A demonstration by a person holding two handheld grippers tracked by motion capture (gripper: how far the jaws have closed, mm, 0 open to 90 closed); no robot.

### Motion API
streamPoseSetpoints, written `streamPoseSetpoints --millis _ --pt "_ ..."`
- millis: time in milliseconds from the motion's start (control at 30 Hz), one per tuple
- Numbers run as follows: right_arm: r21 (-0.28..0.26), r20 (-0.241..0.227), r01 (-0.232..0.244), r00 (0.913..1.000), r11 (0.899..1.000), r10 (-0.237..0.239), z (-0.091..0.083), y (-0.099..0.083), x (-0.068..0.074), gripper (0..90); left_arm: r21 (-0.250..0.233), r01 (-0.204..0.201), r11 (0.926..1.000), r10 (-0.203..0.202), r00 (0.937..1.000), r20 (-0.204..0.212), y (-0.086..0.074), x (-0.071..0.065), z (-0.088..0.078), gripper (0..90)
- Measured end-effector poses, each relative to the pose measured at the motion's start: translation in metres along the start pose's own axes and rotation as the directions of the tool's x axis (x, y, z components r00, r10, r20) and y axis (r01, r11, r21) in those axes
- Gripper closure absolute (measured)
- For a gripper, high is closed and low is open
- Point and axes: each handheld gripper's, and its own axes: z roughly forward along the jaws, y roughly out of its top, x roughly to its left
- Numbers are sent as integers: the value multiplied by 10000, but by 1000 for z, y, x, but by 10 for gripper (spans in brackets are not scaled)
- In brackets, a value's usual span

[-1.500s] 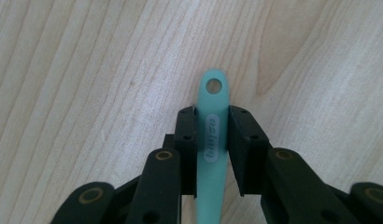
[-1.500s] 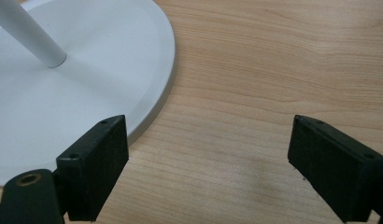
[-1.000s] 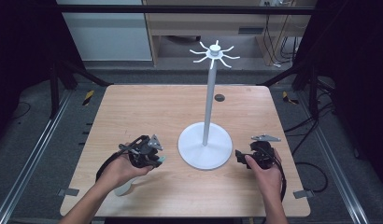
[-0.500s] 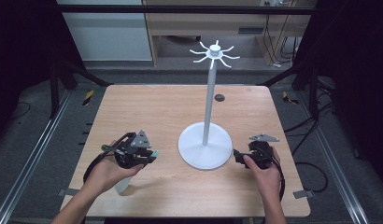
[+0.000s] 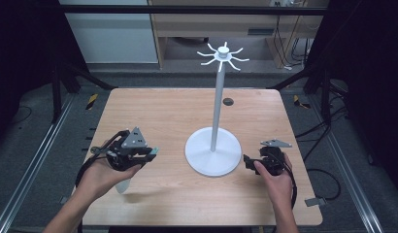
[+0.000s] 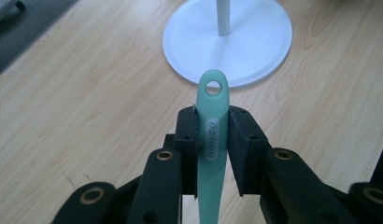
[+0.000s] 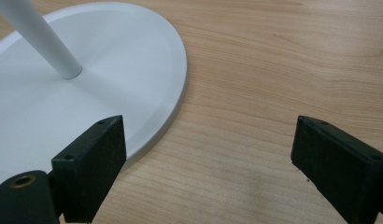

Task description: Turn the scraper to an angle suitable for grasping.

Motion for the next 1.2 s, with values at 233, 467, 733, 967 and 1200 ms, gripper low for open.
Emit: streamPoseSetpoints --millis 233,467,733,967,1200 --pt "-19 -9 -19 10000 10000 19 -1 1 0 108 -341 -13 9994 4 9997 -253 16 0 -8 747" --pt "-102 -34 -62 10000 9999 61 -4 0 0 106 -485 -13 9988 6 9999 -148 31 -1 0 747" --pt "-70 -67 -21 10000 10000 20 -4 0 2 106 -778 -63 9969 44 9997 -240 47 -2 -3 747" --pt "-78 -39 -48 10000 10000 47 -4 0 2 106 -1173 89 9931 -137 9991 -401 58 0 -12 747" --pt "-62 -3 1 10000 10000 -1 -4 0 2 106 -1413 85 9899 -167 9982 -571 70 5 -20 747"
